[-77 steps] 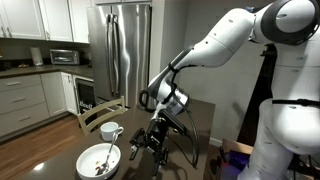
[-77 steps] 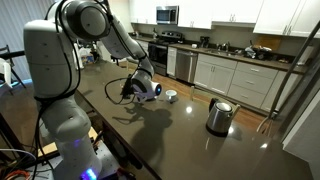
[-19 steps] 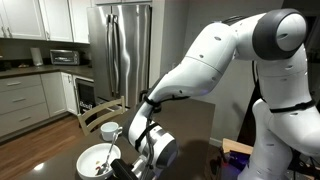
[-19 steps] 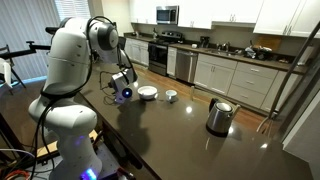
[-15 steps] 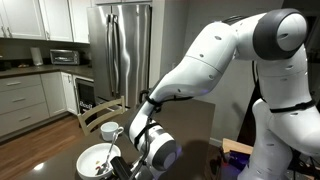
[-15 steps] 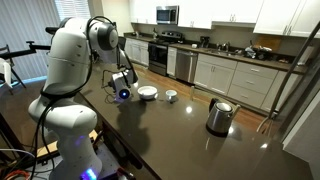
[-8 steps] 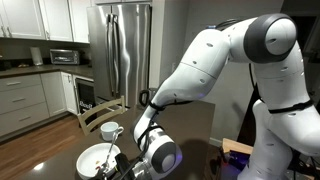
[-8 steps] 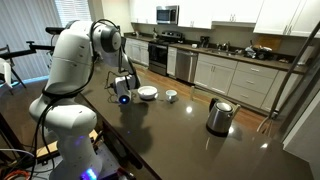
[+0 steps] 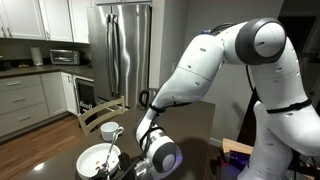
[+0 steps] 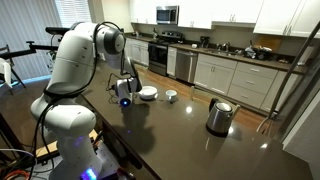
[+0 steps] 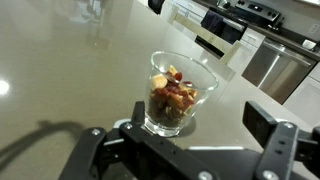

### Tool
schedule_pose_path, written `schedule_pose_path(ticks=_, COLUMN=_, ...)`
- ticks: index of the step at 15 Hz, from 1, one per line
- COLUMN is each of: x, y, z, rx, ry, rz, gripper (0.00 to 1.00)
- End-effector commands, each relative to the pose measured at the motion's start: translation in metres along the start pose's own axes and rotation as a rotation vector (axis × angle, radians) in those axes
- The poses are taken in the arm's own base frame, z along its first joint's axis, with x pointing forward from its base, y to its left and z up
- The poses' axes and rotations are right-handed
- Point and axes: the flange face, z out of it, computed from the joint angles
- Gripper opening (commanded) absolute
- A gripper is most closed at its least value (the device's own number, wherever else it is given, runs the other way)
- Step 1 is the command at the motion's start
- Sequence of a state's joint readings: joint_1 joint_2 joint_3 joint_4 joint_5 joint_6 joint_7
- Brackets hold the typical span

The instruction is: Pick up the small glass cup and pour its contents in the white bowl. Put the small glass cup back on the table.

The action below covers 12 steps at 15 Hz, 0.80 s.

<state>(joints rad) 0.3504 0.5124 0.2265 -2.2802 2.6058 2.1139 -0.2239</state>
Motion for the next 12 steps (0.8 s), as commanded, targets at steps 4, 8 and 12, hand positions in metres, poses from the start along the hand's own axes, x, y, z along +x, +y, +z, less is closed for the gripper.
schedule_pose_path(ticks=4, x=-0.008, y=-0.002, z=0.016, rx=-0.011, ry=-0.015, rz=0.013, gripper=1.00)
schedule_pose_path(ticks=8, x=-0.010, y=-0.006, z=0.024, rx=-0.016, ry=-0.026, rz=0.016, gripper=1.00)
schedule_pose_path(ticks=12, x=-0.005, y=-0.009, z=0.034, rx=-0.028, ry=-0.034, rz=0.040, gripper=1.00)
